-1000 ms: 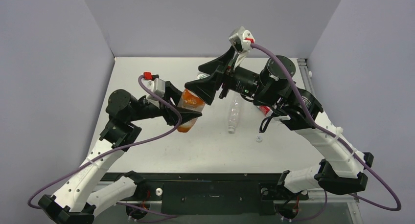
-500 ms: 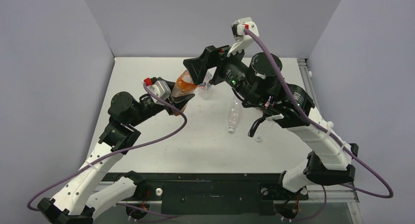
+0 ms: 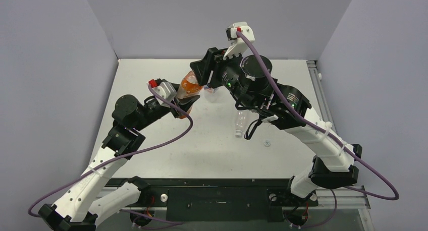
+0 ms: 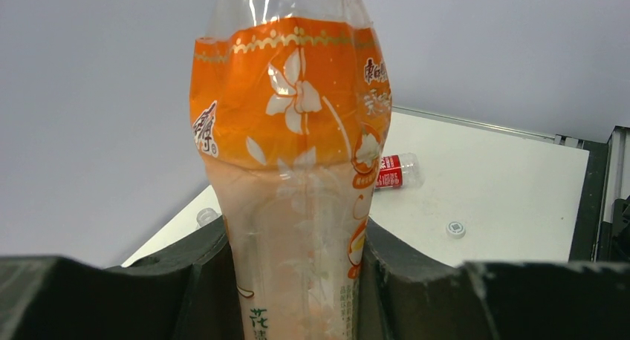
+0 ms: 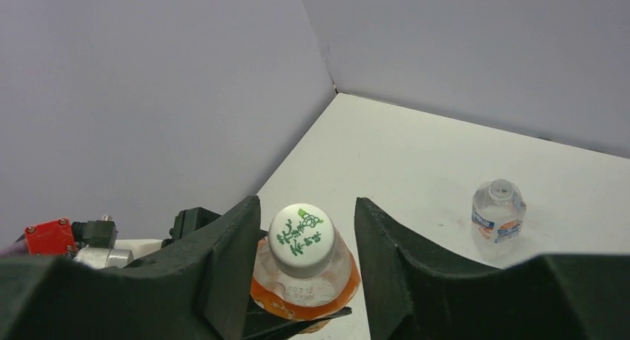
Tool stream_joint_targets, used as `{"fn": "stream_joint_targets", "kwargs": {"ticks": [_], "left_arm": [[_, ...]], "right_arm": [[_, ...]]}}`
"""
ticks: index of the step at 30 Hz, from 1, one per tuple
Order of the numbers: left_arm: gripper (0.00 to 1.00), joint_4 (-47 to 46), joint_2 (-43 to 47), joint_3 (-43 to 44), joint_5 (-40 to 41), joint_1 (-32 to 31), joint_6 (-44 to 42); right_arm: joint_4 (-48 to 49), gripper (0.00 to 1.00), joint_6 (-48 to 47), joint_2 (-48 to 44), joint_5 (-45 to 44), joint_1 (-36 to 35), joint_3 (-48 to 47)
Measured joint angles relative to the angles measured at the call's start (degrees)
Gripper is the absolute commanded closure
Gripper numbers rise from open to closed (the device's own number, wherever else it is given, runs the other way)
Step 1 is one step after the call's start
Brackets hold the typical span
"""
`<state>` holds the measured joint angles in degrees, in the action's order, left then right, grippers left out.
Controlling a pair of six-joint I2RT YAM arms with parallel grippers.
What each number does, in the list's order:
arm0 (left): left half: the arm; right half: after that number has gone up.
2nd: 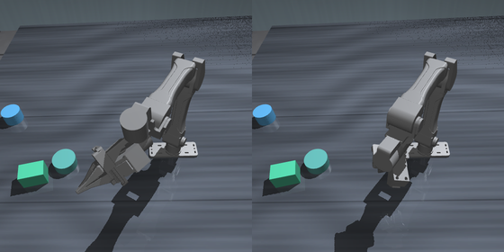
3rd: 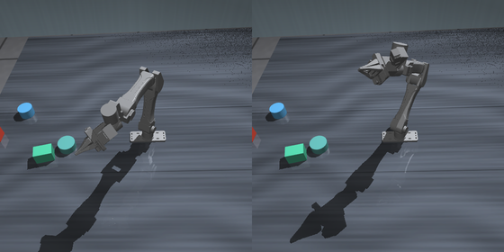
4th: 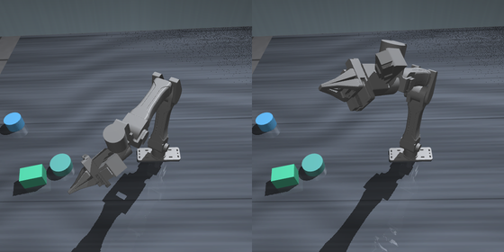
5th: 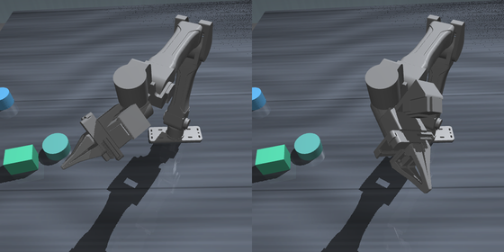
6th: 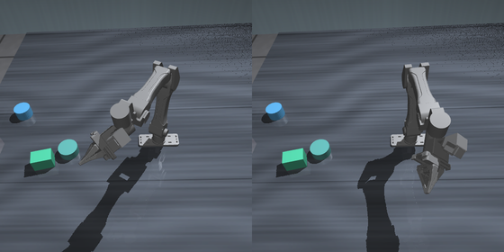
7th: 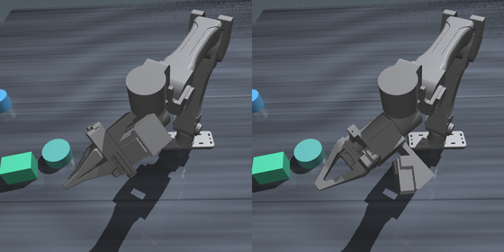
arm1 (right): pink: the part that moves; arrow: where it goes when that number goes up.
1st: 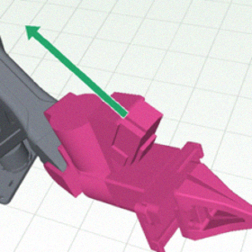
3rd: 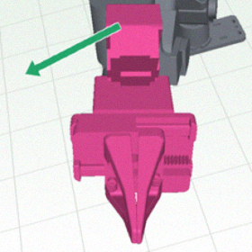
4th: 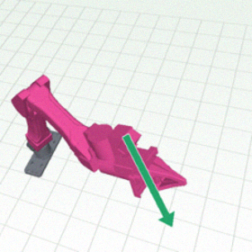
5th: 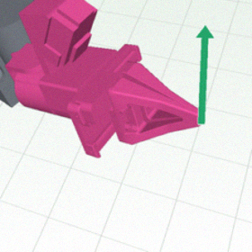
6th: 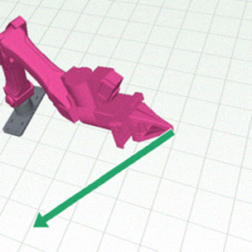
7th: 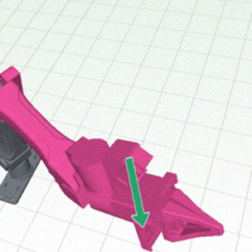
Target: Unscrew the bottle caps
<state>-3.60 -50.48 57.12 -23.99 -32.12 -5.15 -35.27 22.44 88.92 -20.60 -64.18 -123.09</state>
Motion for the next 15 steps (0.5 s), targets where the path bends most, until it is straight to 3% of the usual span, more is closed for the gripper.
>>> {"fn": "stream_joint_targets", "kwargs": {"ticks": [3, 4, 7, 10, 15], "left_arm": [[1.00, 0.2, 0.0, 0.0, 0.2, -0.1, 0.1], [1.00, 0.3, 0.0, 0.0, 0.2, -0.1, 0.2], [1.00, 0.4, -0.1, 0.0, 0.5, -0.2, 0.4], [1.00, 0.5, -0.2, 0.0, 0.9, -0.3, 0.5], [1.00, 0.8, -0.2, 0.0, 1.2, -0.5, 1.0]], "right_arm": [[1.0, 0.54, 0.6, 0.0, 0.1, 0.0, 0.0], [1.3, 0.47, 0.8, 0.1, 0.1, 0.0, 0.0], [1.8, 0.40, 1.3, 1.0, 0.6, 0.0, -0.5], [1.8, 0.48, 1.5, 2.7, 1.1, 0.1, -1.0], [1.6, 0.72, 1.7, 4.8, 1.6, 0.5, -1.0]]}}
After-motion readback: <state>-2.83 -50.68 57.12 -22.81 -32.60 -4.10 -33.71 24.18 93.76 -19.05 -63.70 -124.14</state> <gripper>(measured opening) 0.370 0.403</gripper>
